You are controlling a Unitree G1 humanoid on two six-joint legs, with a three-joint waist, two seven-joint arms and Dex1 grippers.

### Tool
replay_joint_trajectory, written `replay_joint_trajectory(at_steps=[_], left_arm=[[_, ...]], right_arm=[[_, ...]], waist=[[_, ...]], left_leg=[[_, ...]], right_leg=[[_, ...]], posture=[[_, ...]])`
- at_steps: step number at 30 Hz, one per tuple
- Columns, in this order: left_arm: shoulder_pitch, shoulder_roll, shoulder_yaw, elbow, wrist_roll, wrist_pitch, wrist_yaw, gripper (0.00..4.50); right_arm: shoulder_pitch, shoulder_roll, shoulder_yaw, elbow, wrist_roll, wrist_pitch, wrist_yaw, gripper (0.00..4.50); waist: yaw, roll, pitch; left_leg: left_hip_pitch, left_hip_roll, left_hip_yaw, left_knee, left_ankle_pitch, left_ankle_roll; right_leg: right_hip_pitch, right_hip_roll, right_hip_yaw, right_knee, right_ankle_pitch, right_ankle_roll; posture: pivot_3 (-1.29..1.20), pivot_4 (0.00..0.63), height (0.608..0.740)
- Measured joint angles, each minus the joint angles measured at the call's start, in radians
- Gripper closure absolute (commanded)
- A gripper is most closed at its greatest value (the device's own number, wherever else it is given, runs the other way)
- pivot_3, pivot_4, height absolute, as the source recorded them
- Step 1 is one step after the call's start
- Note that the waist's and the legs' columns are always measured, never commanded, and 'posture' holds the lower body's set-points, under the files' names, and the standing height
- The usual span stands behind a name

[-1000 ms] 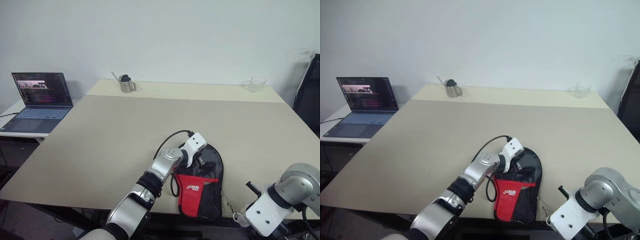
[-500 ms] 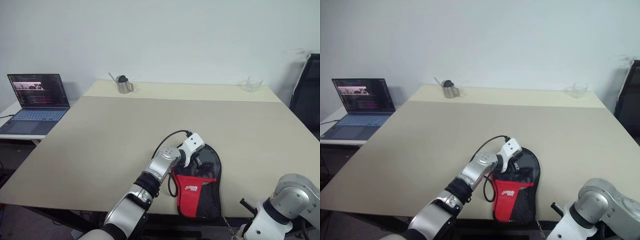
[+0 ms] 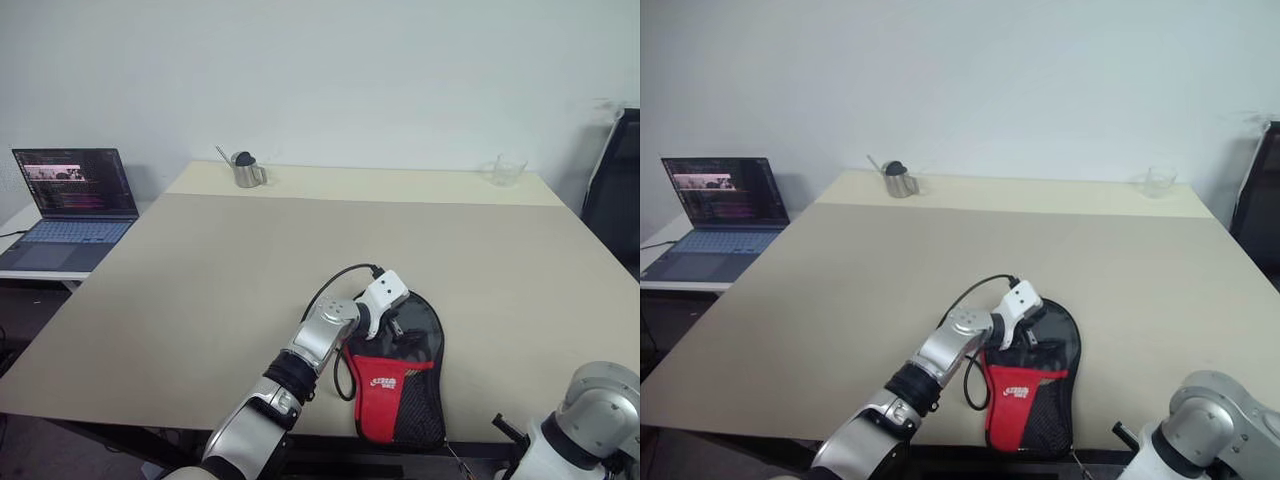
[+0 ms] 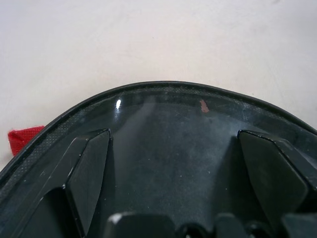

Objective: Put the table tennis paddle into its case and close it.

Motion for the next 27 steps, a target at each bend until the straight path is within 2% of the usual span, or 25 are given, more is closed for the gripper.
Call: replay_joint_trajectory(at_steps=[8,10,12,16,19,22,25,27], left_arm=[[-0.003,0.006,-0.006,-0.003,0.0,0.012,0.005,0.0],[-0.008,0.006,-0.006,0.005,0.0,0.012,0.011,0.0],[-0.016,0.008,-0.004,0.023,0.0,0.011,0.013,0.0],[-0.035,0.007,0.005,0.053,-0.001,0.006,0.012,0.0],[-0.046,0.014,0.03,0.081,-0.009,-0.013,0.005,0.0],[-0.059,0.03,0.049,0.087,-0.027,-0.024,-0.025,0.0],[-0.068,0.075,0.071,0.073,-0.057,-0.01,-0.077,0.0],[-0.073,0.119,0.097,0.044,-0.082,0.018,-0.107,0.0]], right_arm=[[0.08,-0.033,-0.05,0.007,-0.023,-0.078,-0.032,1.34],[0.076,-0.032,-0.049,0.025,-0.034,-0.098,-0.033,0.61],[0.032,-0.015,-0.032,0.068,-0.054,-0.109,-0.032,0.05],[-0.11,0.069,0.043,0.161,-0.099,-0.111,-0.026,0.05],[-0.287,0.166,0.066,0.308,-0.125,-0.078,-0.049,0.05],[-0.454,0.276,0.047,0.439,-0.105,0.042,-0.093,0.05],[-0.552,0.337,0.005,0.556,-0.046,0.137,-0.116,0.05],[-0.613,0.381,-0.022,0.651,-0.01,0.191,-0.139,0.05]], waist=[[-0.001,-0.003,-0.001],[-0.002,-0.004,-0.001],[-0.004,-0.007,0.001],[-0.006,-0.008,0.002],[-0.011,-0.008,0.003],[-0.014,-0.005,0.004],[-0.011,-0.012,0.009],[-0.011,-0.011,0.011]], left_leg=[[0.004,0.0,0.0,0.001,-0.003,0.001],[0.01,0.0,0.0,0.001,-0.003,0.001],[0.017,0.0,0.0,0.0,-0.008,-0.006],[0.019,0.0,-0.003,0.001,-0.008,-0.007],[0.019,0.0,-0.003,0.002,-0.008,-0.007],[0.019,0.0,-0.002,0.002,-0.008,-0.006],[0.019,0.0,0.002,0.003,-0.004,-0.001],[0.016,0.0,0.004,0.0,-0.004,-0.001]], right_leg=[[0.007,0.0,0.001,0.0,-0.004,0.0],[0.011,0.0,0.001,0.0,-0.004,0.0],[0.013,0.0,0.002,0.0,-0.005,-0.001],[0.013,-0.001,0.001,-0.001,-0.005,-0.001],[0.013,-0.001,0.001,-0.001,-0.005,0.0],[0.013,-0.001,0.001,0.002,-0.004,-0.001],[0.01,-0.001,0.004,0.015,-0.004,-0.001],[0.006,-0.001,0.006,0.015,-0.004,-0.001]], posture=[[0.0,0.15,0.74],[0.0,0.15,0.74],[0.0,0.15,0.74],[0.0,0.15,0.74],[0.0,0.15,0.74],[0.0,0.15,0.74],[0.0,0.15,0.74],[0.0,0.15,0.74]])
